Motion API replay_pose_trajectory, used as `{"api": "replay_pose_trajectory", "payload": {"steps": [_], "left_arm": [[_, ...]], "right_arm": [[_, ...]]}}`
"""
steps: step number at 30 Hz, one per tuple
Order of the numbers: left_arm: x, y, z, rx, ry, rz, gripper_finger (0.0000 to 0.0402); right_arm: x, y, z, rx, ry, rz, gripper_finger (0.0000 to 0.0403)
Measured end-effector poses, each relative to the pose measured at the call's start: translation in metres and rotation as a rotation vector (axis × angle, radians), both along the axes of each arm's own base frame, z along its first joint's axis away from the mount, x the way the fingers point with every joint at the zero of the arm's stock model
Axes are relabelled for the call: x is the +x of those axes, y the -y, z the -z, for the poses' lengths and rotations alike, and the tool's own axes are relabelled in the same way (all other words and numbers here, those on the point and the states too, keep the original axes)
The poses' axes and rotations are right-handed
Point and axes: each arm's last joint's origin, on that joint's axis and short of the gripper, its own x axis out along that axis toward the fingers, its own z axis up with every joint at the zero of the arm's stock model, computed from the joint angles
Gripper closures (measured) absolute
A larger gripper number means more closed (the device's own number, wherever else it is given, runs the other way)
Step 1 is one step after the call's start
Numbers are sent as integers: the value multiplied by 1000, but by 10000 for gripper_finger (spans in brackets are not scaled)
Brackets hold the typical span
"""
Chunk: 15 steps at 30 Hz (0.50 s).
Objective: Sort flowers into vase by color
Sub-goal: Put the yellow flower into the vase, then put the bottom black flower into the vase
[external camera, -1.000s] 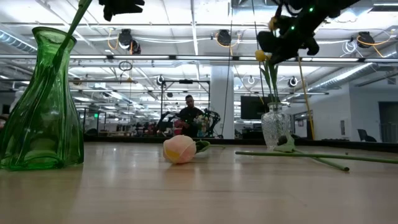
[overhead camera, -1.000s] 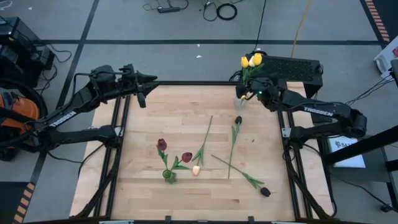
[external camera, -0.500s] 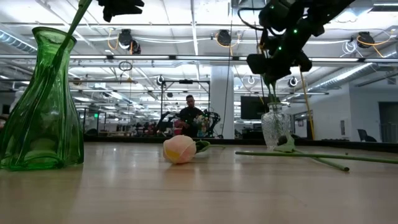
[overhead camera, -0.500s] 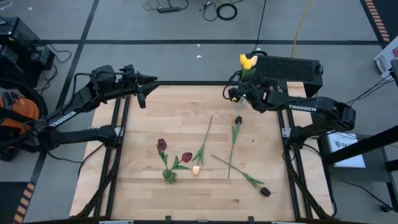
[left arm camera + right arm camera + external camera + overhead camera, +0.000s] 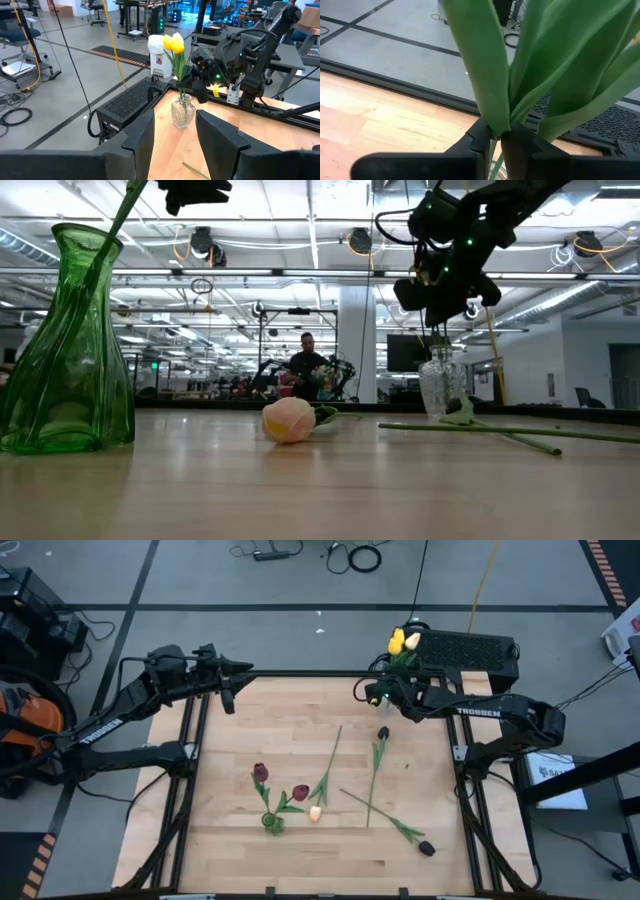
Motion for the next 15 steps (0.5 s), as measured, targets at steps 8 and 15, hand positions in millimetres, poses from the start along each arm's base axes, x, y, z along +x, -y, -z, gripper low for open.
{"api": "replay_pose_trajectory", "payload": {"steps": [8,15], "left_arm": [[0,0,0,-2,-4,0,249],[0,0,0,-2,-4,0,249]], "right_arm": [[1,-2,0,2,4,-8,327],[3,-6,-1,2,6,-25,272]]}}
